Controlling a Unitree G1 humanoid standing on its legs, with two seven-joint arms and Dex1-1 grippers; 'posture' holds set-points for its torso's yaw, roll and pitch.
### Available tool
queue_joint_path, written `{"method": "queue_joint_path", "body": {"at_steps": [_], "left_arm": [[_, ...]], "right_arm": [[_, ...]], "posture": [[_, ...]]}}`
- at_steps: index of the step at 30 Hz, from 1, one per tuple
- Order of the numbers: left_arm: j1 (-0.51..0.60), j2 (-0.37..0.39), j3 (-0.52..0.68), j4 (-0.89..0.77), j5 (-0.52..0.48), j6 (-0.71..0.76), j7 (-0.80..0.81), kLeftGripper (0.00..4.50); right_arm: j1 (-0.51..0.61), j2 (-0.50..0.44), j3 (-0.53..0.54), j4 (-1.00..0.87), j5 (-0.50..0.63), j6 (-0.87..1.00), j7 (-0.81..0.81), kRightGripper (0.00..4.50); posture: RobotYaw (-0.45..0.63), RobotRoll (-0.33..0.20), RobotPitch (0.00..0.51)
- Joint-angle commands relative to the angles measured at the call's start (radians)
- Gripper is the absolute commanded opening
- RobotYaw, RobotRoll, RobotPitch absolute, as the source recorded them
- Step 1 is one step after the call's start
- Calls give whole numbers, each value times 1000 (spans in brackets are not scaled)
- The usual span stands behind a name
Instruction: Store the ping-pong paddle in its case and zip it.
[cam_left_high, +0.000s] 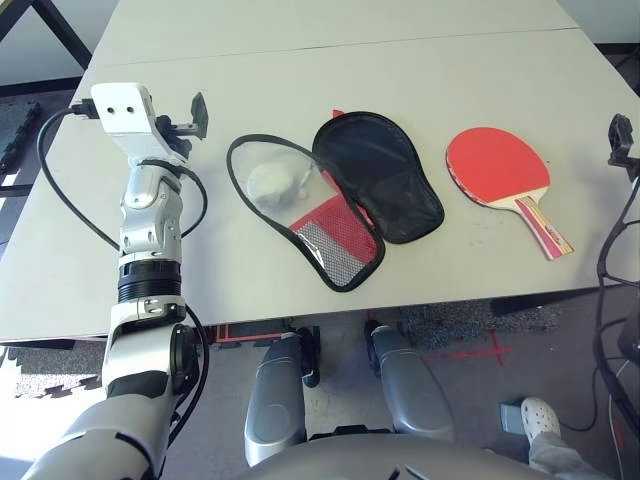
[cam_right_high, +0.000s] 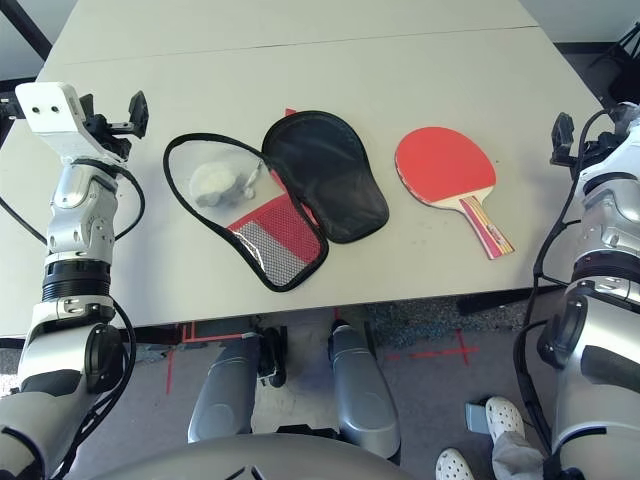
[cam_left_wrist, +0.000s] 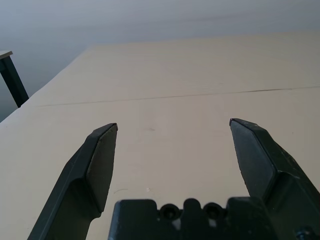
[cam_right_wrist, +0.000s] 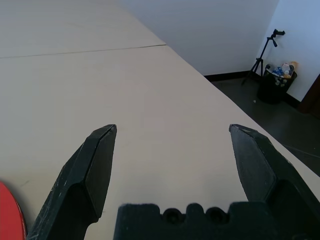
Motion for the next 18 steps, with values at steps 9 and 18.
{"method": "queue_joint_path", "body": {"at_steps": [9,18], "left_arm": [[18,-8,-1,10,8,-18,1,4500],[53,51,50,5,-2,-27,7,4500]], "right_arm": [[-51,0,26,12,-18,11,9,4465],[-87,76,55,45,-27,2,-1,4465]], "posture": [[-152,0,244],[-55,0,219]]}}
